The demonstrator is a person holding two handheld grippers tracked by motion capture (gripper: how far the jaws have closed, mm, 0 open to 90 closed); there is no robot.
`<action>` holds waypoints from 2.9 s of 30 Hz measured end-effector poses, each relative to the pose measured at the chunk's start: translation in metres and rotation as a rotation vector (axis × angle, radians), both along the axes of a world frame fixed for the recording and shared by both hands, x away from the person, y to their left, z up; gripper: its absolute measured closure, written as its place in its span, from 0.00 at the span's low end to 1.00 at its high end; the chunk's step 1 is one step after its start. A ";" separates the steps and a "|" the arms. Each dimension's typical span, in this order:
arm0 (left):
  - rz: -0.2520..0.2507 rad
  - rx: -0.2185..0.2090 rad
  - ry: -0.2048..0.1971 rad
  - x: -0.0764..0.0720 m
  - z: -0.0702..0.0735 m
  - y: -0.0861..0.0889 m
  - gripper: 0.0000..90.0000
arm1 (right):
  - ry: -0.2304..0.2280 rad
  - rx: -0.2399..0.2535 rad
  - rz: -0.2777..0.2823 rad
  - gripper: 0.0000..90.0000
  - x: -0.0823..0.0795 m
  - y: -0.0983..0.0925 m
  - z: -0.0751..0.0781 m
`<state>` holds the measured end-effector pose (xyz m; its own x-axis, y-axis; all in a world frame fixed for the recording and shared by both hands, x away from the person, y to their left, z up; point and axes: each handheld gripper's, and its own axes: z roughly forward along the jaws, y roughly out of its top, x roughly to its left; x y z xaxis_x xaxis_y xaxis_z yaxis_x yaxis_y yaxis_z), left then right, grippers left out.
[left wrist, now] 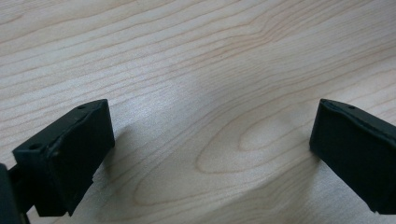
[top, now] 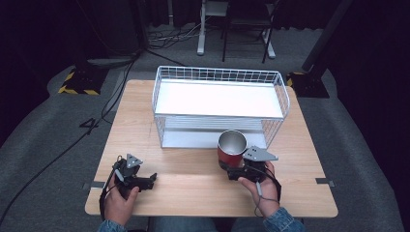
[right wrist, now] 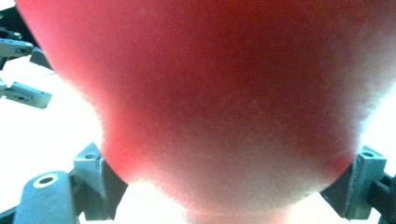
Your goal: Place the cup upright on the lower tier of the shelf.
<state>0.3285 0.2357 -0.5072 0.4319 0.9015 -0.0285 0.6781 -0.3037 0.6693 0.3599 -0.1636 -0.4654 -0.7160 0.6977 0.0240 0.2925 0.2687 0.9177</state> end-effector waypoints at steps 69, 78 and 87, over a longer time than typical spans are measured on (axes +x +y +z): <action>0.003 0.002 0.000 -0.001 0.000 0.000 0.00 | -0.022 0.083 -0.189 0.16 0.124 0.053 -0.034; 0.002 0.003 0.000 -0.001 0.000 0.000 0.00 | -0.008 0.066 -0.197 0.17 0.119 0.050 -0.034; 0.002 0.002 0.000 -0.001 0.000 0.000 0.00 | 0.028 0.067 -0.185 0.17 0.110 0.043 -0.034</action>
